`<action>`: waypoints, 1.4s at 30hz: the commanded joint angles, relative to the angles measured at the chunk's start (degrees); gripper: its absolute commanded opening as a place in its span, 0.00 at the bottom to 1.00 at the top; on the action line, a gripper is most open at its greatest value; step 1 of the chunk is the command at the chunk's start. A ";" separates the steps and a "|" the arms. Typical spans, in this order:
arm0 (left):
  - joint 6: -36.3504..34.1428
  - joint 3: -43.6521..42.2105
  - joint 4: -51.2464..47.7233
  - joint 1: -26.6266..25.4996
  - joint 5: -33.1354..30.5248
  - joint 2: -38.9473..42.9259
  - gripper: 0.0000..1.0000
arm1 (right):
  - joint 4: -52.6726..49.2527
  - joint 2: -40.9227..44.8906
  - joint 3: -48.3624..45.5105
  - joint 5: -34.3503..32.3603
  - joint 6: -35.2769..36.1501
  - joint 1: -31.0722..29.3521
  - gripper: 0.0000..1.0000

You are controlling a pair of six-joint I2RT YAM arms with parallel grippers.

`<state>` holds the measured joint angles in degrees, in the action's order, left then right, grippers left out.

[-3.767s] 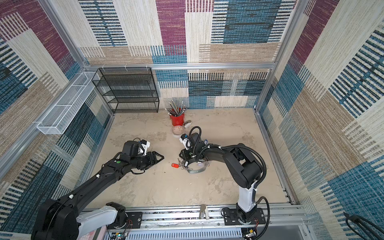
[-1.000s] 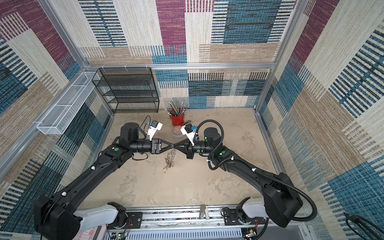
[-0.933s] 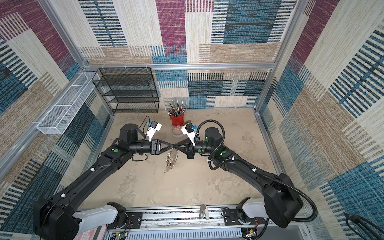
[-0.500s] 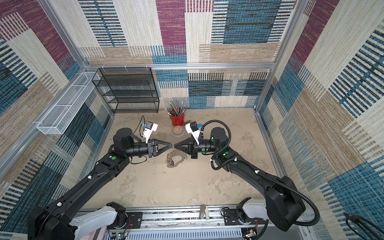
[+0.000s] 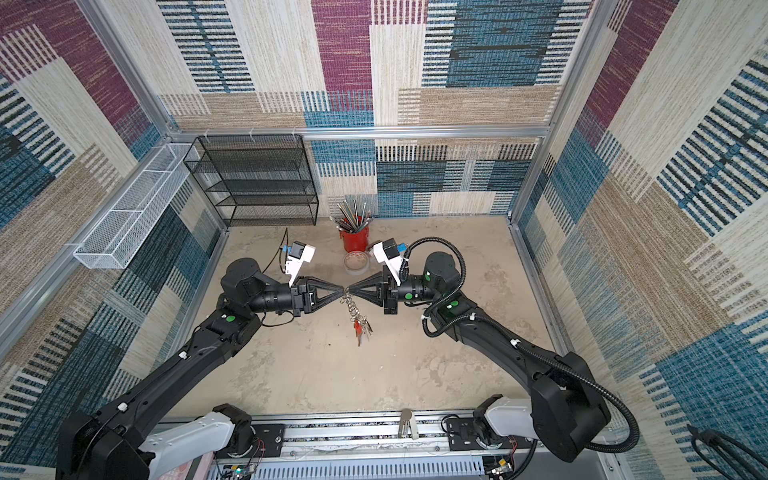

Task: Put the keys on the keyring

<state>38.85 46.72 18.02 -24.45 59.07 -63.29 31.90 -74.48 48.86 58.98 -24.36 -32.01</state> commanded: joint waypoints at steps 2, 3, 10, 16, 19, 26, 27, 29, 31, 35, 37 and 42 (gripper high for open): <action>1.35 0.30 3.06 -0.64 2.40 -0.32 0.21 | 3.28 -0.22 0.73 0.81 -1.54 0.07 0.00; 1.08 0.47 2.80 -0.86 2.45 -0.52 0.21 | 3.28 -0.28 0.86 0.79 -1.54 0.07 0.00; -0.98 1.39 -0.19 -2.18 0.97 -1.16 0.16 | 3.31 -0.78 1.09 1.12 -1.74 0.04 0.00; -1.23 1.67 -0.85 -2.45 0.08 -1.49 0.03 | 3.35 -1.32 1.15 1.24 -1.70 0.02 0.00; -1.49 1.85 -1.95 -2.54 -0.64 -1.06 0.00 | 2.79 -1.53 1.24 0.94 -1.24 0.06 0.00; -6.54 5.40 -13.24 -2.62 -3.91 0.16 0.00 | 1.16 -0.59 0.92 0.26 -0.25 0.09 0.03; -8.61 6.30 -16.07 -2.64 -4.77 0.62 0.00 | 1.19 -0.27 1.08 0.54 -0.38 0.26 0.07; -14.14 8.83 -23.71 -2.71 -6.58 1.34 0.00 | 1.56 0.28 1.31 1.27 -1.19 1.40 0.20; -17.73 10.81 -28.62 -2.71 -7.52 1.70 0.00 | 1.42 1.22 1.54 1.66 -1.56 2.65 0.29; -25.10 16.09 -39.06 -2.71 -7.92 0.66 0.00 | -2.89 4.04 1.91 0.24 0.93 4.32 0.39; -29.03 19.01 -44.25 -2.71 -8.11 -0.44 0.00 | -4.99 4.82 2.05 -0.38 2.37 4.37 0.43; -37.65 25.52 -54.48 -2.89 -9.86 -3.27 0.00 | -8.70 4.77 1.89 -0.30 4.70 4.24 0.48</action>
<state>9.93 69.65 -28.23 -27.18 50.61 -65.65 26.57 -69.78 50.61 59.31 -22.00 -27.73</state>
